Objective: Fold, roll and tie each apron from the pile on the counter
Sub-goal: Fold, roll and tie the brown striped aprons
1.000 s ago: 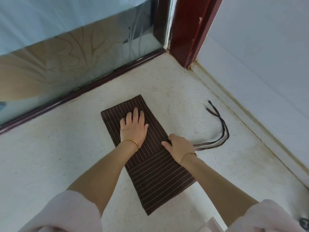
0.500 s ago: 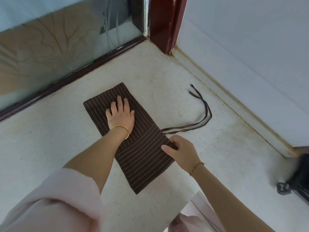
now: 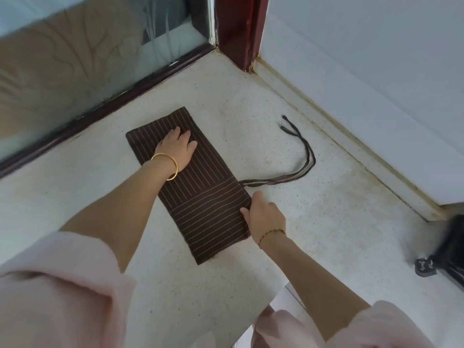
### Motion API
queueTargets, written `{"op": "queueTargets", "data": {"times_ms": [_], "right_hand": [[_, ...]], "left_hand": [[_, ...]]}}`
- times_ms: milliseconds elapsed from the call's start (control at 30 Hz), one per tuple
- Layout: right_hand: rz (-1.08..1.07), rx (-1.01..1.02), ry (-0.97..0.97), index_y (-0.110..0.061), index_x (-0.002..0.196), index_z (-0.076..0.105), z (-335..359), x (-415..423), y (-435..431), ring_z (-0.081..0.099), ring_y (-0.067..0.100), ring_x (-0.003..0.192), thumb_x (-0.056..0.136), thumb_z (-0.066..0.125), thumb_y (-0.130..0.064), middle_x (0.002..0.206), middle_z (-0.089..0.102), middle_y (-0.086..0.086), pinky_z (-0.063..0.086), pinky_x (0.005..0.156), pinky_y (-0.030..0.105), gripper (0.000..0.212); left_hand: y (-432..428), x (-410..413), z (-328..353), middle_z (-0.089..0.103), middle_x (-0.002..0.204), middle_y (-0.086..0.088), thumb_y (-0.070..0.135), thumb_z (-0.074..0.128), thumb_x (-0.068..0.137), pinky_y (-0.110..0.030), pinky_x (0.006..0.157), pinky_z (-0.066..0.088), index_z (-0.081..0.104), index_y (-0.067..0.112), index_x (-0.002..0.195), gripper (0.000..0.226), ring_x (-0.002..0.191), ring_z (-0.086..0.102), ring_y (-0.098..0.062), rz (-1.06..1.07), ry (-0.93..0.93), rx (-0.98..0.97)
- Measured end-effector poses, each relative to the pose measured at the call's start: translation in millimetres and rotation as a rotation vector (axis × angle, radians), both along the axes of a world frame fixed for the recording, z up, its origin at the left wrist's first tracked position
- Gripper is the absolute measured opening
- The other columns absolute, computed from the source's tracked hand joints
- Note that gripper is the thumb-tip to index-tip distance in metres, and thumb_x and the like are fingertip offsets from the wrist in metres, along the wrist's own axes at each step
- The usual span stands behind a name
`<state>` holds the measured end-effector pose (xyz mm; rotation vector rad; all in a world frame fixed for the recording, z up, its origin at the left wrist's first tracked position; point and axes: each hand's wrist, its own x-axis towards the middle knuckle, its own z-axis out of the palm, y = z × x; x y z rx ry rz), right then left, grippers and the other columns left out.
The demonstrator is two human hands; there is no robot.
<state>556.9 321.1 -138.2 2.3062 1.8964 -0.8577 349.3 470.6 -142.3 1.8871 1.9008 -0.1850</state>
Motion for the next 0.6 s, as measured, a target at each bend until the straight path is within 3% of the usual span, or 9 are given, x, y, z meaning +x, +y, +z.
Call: {"op": "queueTargets", "data": {"times_ms": [67,133,200,267,333,400,500,600], "right_hand": [[0.079,0.112,-0.129,-0.016,0.098,0.039,6,-1,-1,0.048,0.017,0.071,0.093,0.051,-0.039,0.076,0.047,0.0,0.041,0.062,0.028,0.027],[0.192,0.351,-0.221,-0.013,0.1,0.052,6,-2,-2,0.052,0.019,0.075,0.084,0.067,-0.025,0.084,0.055,0.002,0.045,0.065,0.029,0.025],[0.361,0.589,-0.159,-0.011,0.094,0.062,3,-6,0,0.058,0.023,0.078,0.071,0.074,-0.007,0.088,0.062,0.005,0.051,0.067,0.031,0.026],[0.597,0.692,-0.001,-0.009,0.095,0.067,0,-13,9,0.062,0.028,0.091,0.072,0.065,-0.002,0.098,0.066,0.009,0.055,0.075,0.035,0.024],[0.742,0.563,0.056,-0.006,0.113,0.064,-1,-22,20,0.054,0.03,0.119,0.083,0.052,-0.006,0.124,0.06,0.012,0.051,0.092,0.04,0.032],[0.766,0.298,-0.026,-0.008,0.138,0.043,-8,-22,29,0.026,0.026,0.141,0.097,0.041,-0.013,0.15,0.034,0.01,0.034,0.11,0.042,0.042],[0.792,0.181,-0.153,-0.011,0.15,0.016,-20,-16,29,0.006,0.023,0.146,0.103,0.028,-0.021,0.158,0.011,0.006,0.014,0.117,0.035,0.049],[0.826,0.217,-0.213,-0.01,0.151,0.007,-23,-16,25,0.003,0.024,0.146,0.103,0.027,-0.019,0.159,0.004,0.008,0.012,0.117,0.036,0.052]], "left_hand": [[-24,3,18,0.027,0.152,-0.014,0.03,0.035,0.101,-0.041,0.116,0.021,0.038,0.008,0.141,0.046,0.14,0.022,-0.03,0.058,-0.115,0.161],[-67,11,31,0.048,0.132,-0.013,0.021,0.045,0.098,-0.035,0.103,0.036,0.057,0.008,0.122,0.031,0.122,0.042,-0.027,0.145,-0.169,0.313],[-112,22,34,0.054,0.117,-0.009,0.019,0.048,0.096,-0.031,0.094,0.042,0.064,0.011,0.109,0.022,0.107,0.048,-0.022,0.198,-0.163,0.38],[-144,34,28,0.056,0.115,-0.005,0.02,0.046,0.096,-0.031,0.095,0.042,0.065,0.014,0.109,0.024,0.107,0.048,-0.02,0.182,-0.153,0.383],[-164,44,13,0.053,0.128,-0.003,0.024,0.044,0.097,-0.035,0.104,0.038,0.06,0.018,0.121,0.03,0.119,0.045,-0.022,0.116,-0.128,0.321],[-178,52,-6,0.037,0.146,-0.004,0.027,0.043,0.098,-0.038,0.114,0.027,0.046,0.019,0.136,0.039,0.135,0.032,-0.024,0.075,-0.095,0.239],[-190,52,-22,0.021,0.155,-0.007,0.029,0.041,0.099,-0.039,0.118,0.017,0.032,0.018,0.145,0.048,0.142,0.019,-0.026,0.022,-0.031,0.219],[-192,41,-23,0.015,0.157,-0.006,0.031,0.042,0.098,-0.035,0.119,0.012,0.027,0.019,0.147,0.052,0.144,0.013,-0.023,-0.047,-0.052,0.209]]}}
